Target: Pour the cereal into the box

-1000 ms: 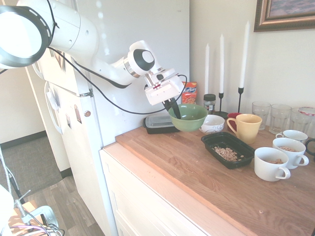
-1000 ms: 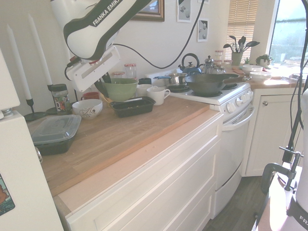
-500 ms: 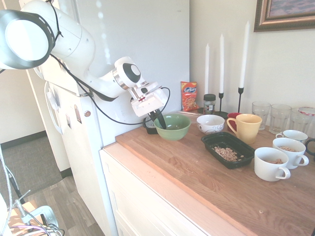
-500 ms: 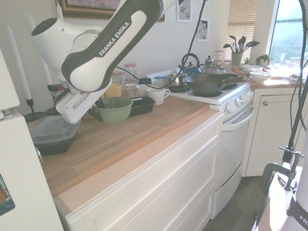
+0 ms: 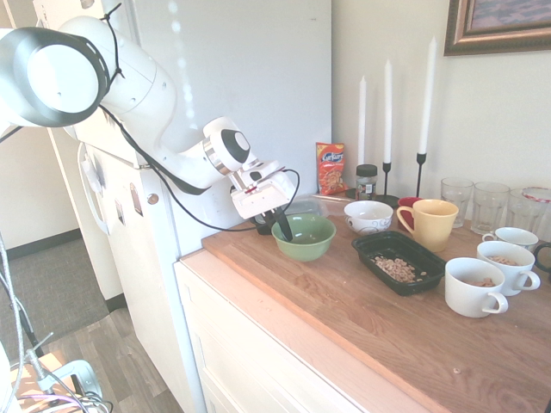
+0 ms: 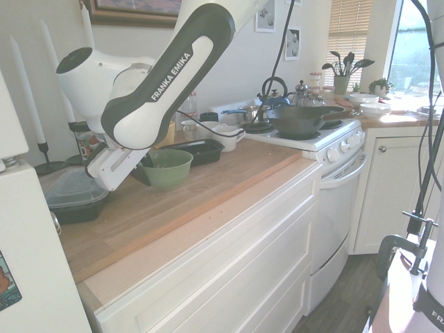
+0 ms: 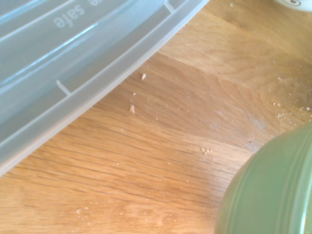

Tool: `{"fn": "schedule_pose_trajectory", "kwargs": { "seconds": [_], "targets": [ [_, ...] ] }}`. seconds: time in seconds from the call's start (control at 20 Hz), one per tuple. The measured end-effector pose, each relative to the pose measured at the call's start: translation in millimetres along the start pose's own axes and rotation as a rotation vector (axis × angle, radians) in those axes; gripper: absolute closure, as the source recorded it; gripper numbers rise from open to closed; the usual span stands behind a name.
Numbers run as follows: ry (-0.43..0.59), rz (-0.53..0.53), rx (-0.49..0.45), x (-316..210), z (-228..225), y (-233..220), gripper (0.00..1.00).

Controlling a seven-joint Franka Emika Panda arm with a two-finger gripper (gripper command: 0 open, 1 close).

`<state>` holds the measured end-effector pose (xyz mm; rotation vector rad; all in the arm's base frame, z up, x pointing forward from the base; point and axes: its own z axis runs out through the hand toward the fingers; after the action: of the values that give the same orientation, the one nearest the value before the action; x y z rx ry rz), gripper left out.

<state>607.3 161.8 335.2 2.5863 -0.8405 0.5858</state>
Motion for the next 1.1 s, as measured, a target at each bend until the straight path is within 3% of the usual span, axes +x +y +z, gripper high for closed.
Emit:
{"fn": "schedule_pose_trajectory", "kwargs": {
  "seconds": [0.45,0.5,1.1],
  "targets": [
    [0.012,-0.035,-0.008,-10,24,-5,1.00],
    [0.012,-0.032,-0.007,-10,24,-5,0.00],
    [-0.009,0.005,0.019,-7,20,-5,0.00]
  ]
}}
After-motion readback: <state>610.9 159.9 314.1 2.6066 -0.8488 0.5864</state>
